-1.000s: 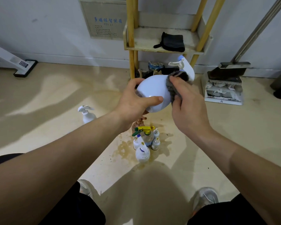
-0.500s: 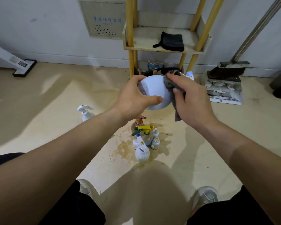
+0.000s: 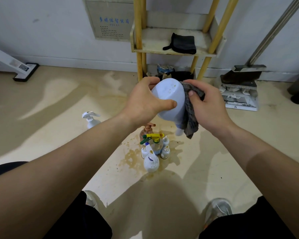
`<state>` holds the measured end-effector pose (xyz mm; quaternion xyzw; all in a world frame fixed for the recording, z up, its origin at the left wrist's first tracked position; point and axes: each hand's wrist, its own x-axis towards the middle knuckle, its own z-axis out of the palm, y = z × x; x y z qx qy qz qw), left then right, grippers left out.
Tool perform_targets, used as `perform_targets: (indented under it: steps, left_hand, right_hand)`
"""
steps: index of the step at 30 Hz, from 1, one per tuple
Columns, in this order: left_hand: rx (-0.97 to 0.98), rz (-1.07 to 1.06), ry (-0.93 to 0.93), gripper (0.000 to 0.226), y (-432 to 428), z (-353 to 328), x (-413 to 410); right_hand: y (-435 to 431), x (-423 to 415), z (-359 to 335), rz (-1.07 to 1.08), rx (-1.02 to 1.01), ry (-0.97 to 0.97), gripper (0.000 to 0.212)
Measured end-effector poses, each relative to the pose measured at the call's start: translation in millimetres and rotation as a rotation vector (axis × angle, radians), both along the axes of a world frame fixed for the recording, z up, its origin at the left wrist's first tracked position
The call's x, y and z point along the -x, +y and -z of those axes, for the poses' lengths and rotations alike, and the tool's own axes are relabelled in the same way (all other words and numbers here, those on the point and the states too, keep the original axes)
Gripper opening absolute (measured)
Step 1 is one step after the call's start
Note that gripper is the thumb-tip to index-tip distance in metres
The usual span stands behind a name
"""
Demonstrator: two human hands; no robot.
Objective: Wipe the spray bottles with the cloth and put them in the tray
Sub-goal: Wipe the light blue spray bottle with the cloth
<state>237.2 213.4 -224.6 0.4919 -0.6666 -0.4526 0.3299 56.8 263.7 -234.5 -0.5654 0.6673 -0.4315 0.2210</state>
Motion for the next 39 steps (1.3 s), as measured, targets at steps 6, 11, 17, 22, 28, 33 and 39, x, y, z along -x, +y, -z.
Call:
perform_targets:
  steps: [6,11,17,22,28,33,39]
  left_hand:
    - [0.03,-0.011,0.124,0.078,0,-7,-1]
    - [0.111,0.07,0.015,0.064,5,-10,-3]
    - [0.176,0.107,-0.086,0.048,10,-9,-3]
    - [0.136,0.122,-0.064,0.037,12,-4,-1]
    - [0.153,0.111,-0.146,0.027,6,1,-2]
    - [0.147,0.136,-0.141,0.036,8,0,1]
    - [0.132,0.114,-0.193,0.074,10,-1,2]
  right_hand:
    - [-4,-6,-2,0.134,-0.016,-0.248,0.022]
    - [-7,-4,-7,0.129,0.033,-0.221,0.019]
    - [-2,-13,-23,-0.021,0.087,0.039,0.023]
    - [10,-28,-20,-0.102,0.092,0.309,0.026]
    - [16,-37,-20,-0.239,0.131,0.291,0.025]
    - [14,-22,-22,-0.241,0.101,0.294,0.024]
    - [3,-1,-18,-0.06,-0.01,0.368,0.024]
